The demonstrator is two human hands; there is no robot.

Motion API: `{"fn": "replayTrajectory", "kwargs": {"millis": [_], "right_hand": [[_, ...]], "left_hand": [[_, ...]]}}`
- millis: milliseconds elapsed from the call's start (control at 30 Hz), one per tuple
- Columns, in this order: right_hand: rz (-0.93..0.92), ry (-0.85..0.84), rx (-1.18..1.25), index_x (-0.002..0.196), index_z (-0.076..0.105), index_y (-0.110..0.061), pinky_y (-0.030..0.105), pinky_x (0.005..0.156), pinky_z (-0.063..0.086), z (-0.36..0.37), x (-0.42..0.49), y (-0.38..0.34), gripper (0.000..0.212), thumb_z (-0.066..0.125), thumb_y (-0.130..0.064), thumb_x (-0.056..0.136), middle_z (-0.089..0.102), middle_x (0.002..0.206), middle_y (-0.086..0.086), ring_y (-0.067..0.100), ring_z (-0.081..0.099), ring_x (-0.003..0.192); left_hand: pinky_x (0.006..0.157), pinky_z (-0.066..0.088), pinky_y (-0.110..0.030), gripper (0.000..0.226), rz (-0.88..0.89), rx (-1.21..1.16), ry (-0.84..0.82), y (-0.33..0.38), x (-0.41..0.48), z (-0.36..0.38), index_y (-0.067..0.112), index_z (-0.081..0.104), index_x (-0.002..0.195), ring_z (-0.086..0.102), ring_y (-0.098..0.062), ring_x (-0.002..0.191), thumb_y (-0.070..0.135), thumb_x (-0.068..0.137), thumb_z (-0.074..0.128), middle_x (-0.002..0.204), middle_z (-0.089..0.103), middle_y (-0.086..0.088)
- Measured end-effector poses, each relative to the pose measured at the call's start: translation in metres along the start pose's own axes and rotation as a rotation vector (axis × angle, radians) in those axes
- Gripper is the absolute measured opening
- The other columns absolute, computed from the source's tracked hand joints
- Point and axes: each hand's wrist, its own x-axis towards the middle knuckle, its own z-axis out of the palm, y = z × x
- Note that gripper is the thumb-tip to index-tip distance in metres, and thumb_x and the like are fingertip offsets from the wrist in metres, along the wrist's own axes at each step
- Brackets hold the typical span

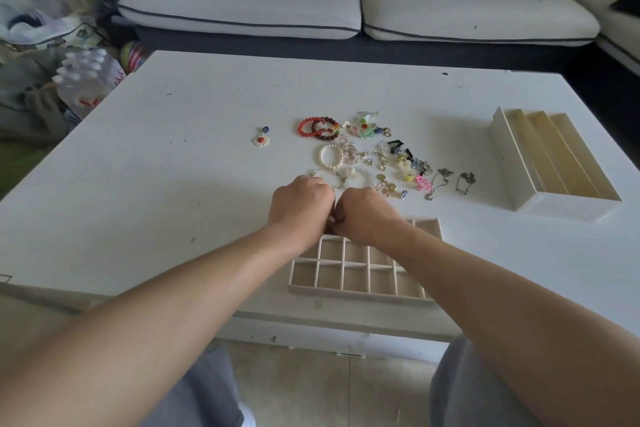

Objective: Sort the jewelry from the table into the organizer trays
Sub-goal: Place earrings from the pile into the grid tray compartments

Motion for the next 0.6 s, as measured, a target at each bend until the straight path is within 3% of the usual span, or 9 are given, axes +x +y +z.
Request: {"fn": "replayTrajectory", "kwargs": {"millis": [200,367,500,600], "right_hand": [[0.012,0.003,0.006,0.080,0.071,-0.013,0.023,0.047,0.037,0.000,0.002,0.001,0.017,0.068,-0.028,0.087,0.055,0.064,0.002,0.023,0.060,0.066],[-0.003,-0.004,0.049,0.076,0.073,-0.012,0.023,0.049,0.040,-0.004,0.002,0.003,0.025,0.073,-0.035,0.086,0.056,0.060,0.002,0.019,0.055,0.058],[-0.040,-0.073,0.046,0.089,0.079,-0.015,0.028,0.055,0.049,-0.010,-0.001,0.006,0.022,0.071,-0.035,0.087,0.069,0.076,0.007,0.024,0.065,0.074],[-0.079,-0.118,0.040,0.097,0.079,-0.018,0.024,0.055,0.045,-0.020,-0.006,0.008,0.022,0.068,-0.036,0.089,0.073,0.088,0.007,0.022,0.065,0.078]], "left_hand": [[0.065,0.036,-0.033,0.012,-0.004,0.075,0.011,0.007,-0.003,-0.001,0.015,0.066,0.100,0.056,-0.027,0.111,0.009,0.090,0.063,0.109,0.061,-0.002],[0.058,0.032,-0.033,0.005,-0.026,0.058,0.046,0.002,-0.001,0.008,0.018,0.068,0.094,0.057,-0.025,0.101,0.015,0.090,0.066,0.100,0.059,0.001],[0.053,0.025,-0.031,0.007,-0.028,0.043,0.077,0.001,0.000,0.014,0.020,0.067,0.087,0.057,-0.024,0.092,0.013,0.087,0.066,0.086,0.045,0.005],[0.049,0.019,-0.029,0.008,-0.016,0.045,0.078,-0.001,0.001,0.018,0.020,0.069,0.082,0.056,-0.024,0.084,0.013,0.083,0.071,0.082,0.045,0.006]]}}
